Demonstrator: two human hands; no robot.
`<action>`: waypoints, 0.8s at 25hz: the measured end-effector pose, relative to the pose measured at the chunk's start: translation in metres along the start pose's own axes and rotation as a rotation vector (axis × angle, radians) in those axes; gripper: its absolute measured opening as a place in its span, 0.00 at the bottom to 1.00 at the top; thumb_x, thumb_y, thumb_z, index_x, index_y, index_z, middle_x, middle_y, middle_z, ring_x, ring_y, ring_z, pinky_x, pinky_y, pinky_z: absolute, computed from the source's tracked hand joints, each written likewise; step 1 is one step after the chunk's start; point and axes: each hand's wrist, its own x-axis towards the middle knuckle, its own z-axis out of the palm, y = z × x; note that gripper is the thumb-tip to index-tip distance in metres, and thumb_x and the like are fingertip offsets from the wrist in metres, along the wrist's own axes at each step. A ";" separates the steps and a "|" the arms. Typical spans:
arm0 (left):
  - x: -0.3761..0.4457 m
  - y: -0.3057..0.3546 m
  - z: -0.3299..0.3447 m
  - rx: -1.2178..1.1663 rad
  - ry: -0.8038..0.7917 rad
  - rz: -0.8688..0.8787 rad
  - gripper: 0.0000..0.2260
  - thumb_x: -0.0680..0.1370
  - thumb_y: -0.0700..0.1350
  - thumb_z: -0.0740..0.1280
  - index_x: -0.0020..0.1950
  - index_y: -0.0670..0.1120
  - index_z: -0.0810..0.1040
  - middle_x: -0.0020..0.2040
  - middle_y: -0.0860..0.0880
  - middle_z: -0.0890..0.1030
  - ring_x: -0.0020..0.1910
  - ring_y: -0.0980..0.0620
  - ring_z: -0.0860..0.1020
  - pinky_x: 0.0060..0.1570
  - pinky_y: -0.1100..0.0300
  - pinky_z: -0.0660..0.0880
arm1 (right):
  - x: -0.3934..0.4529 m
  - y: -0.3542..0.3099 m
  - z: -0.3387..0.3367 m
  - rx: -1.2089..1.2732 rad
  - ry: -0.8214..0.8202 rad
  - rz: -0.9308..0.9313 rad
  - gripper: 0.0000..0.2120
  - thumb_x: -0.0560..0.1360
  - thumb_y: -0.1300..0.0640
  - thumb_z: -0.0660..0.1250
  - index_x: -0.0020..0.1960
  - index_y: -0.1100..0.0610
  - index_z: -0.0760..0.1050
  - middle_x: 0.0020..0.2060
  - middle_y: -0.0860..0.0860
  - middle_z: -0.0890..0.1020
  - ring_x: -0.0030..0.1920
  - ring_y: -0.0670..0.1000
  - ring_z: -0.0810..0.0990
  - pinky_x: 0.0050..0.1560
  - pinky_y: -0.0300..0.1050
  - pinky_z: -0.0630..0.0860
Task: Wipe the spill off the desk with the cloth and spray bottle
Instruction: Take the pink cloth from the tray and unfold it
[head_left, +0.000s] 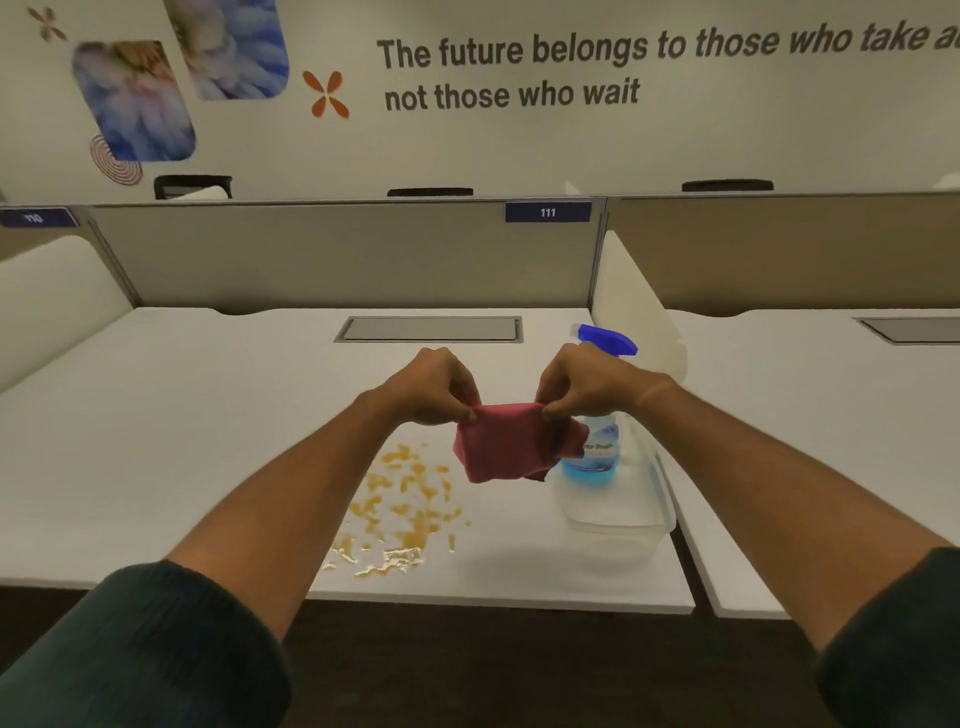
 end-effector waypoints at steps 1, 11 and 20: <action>-0.005 -0.007 -0.005 -0.005 0.010 -0.011 0.07 0.67 0.38 0.76 0.42 0.48 0.85 0.35 0.54 0.84 0.37 0.56 0.83 0.40 0.63 0.79 | 0.006 -0.008 0.002 -0.008 0.004 -0.014 0.09 0.72 0.57 0.74 0.52 0.54 0.83 0.40 0.44 0.83 0.37 0.44 0.82 0.36 0.28 0.75; -0.034 -0.102 -0.064 -0.083 0.056 -0.053 0.06 0.67 0.39 0.76 0.41 0.48 0.85 0.36 0.51 0.85 0.37 0.55 0.83 0.41 0.59 0.81 | 0.077 -0.097 0.029 0.009 0.045 -0.068 0.08 0.71 0.60 0.73 0.50 0.55 0.85 0.41 0.49 0.86 0.39 0.43 0.82 0.38 0.32 0.76; -0.038 -0.179 -0.122 -0.211 0.019 -0.080 0.06 0.67 0.35 0.75 0.35 0.46 0.83 0.34 0.47 0.84 0.32 0.54 0.84 0.34 0.63 0.80 | 0.141 -0.174 0.073 0.013 0.165 -0.012 0.08 0.72 0.60 0.71 0.50 0.56 0.84 0.43 0.51 0.86 0.39 0.46 0.81 0.43 0.39 0.79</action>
